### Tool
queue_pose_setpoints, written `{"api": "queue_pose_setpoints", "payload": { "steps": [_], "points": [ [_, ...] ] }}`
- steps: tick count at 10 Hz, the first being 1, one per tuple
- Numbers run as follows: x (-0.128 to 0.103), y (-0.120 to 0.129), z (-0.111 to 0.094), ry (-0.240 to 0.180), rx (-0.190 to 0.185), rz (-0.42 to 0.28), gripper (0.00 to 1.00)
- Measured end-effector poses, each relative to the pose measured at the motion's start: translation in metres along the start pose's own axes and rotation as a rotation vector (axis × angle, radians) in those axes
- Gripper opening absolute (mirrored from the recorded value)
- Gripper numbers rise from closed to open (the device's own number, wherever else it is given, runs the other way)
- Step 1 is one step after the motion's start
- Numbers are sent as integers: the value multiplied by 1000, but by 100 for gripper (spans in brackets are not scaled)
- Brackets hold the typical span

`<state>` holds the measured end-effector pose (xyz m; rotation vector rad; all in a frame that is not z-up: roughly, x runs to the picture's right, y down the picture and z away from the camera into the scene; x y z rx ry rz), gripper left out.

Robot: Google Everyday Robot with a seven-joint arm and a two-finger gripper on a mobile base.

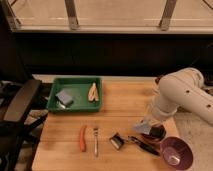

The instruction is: Wipe purple bowl with towel

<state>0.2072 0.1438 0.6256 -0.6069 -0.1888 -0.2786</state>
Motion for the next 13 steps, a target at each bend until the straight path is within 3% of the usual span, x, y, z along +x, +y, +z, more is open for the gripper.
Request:
{"api": "queue_pose_setpoints", "payload": {
  "steps": [4,8,13],
  "points": [
    [27,46,-1,2,5,39,0],
    [63,84,13,-12,-6,139,0],
    [105,119,46,-40,-74,301,0]
  ]
}}
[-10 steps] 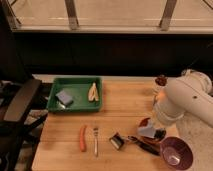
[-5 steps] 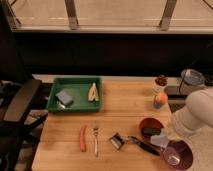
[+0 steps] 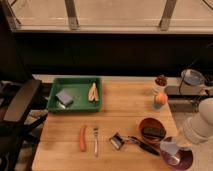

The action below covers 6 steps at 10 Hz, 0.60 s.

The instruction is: Wipe purple bowl with towel

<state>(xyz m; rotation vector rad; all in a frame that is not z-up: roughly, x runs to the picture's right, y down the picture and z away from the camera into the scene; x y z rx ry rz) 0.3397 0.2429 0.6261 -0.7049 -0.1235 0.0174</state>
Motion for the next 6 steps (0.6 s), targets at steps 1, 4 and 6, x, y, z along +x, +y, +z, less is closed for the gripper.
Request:
{"api": "queue_pose_setpoints", "payload": {
  "steps": [1,4,6],
  "points": [
    [-1,-1,0,0,0,-4,0],
    [-1,-1,0,0,0,-2,0],
    [-2,-2,1,-2,-1,-5,0]
  ]
}}
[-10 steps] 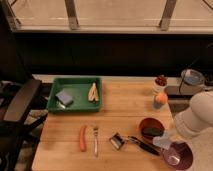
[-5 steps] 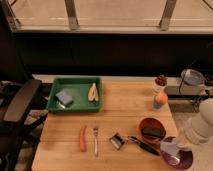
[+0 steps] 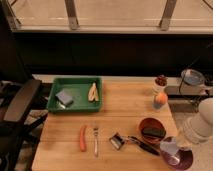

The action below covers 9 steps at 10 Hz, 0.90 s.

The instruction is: Wipe purple bowl with towel

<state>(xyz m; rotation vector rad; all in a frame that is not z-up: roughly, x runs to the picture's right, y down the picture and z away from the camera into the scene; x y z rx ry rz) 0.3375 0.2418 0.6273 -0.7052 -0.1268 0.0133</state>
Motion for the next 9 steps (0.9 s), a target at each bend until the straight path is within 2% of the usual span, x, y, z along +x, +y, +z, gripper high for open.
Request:
{"api": "queue_pose_setpoints", "payload": {
  "steps": [1,5,8,9],
  "points": [
    [2,1,2,-5,-3,7,0],
    [24,15,37,-19,-62,57,0],
    [41,20,45,4,-94,93,0],
    [50,20,49,27,-106,112,0]
  ]
}}
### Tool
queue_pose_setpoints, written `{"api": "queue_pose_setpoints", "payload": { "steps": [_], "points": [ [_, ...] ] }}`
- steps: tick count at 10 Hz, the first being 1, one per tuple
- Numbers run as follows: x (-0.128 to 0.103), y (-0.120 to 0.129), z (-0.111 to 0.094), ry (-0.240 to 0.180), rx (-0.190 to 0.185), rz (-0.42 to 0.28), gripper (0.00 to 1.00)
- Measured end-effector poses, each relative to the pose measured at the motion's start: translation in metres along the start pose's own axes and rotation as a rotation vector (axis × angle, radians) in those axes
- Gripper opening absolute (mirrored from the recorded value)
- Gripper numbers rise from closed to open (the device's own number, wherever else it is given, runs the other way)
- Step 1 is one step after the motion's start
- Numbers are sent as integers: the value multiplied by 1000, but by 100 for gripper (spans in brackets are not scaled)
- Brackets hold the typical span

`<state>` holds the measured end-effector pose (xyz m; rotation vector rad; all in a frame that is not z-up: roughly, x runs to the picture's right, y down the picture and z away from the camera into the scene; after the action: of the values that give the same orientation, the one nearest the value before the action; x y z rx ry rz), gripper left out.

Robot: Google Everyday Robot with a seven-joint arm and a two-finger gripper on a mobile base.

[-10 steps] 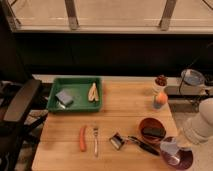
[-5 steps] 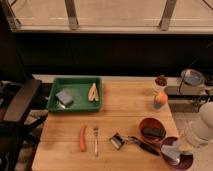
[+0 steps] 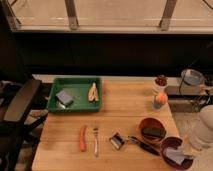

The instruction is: Wipe purple bowl with towel

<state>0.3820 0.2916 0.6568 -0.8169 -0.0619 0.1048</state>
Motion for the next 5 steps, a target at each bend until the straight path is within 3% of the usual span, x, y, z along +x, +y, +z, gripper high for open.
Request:
{"api": "queue_pose_setpoints", "payload": {
  "steps": [2,5],
  "points": [
    [11,-7,9,31,-18,26,0],
    [17,-22,11,52,-4,47,0]
  ]
}}
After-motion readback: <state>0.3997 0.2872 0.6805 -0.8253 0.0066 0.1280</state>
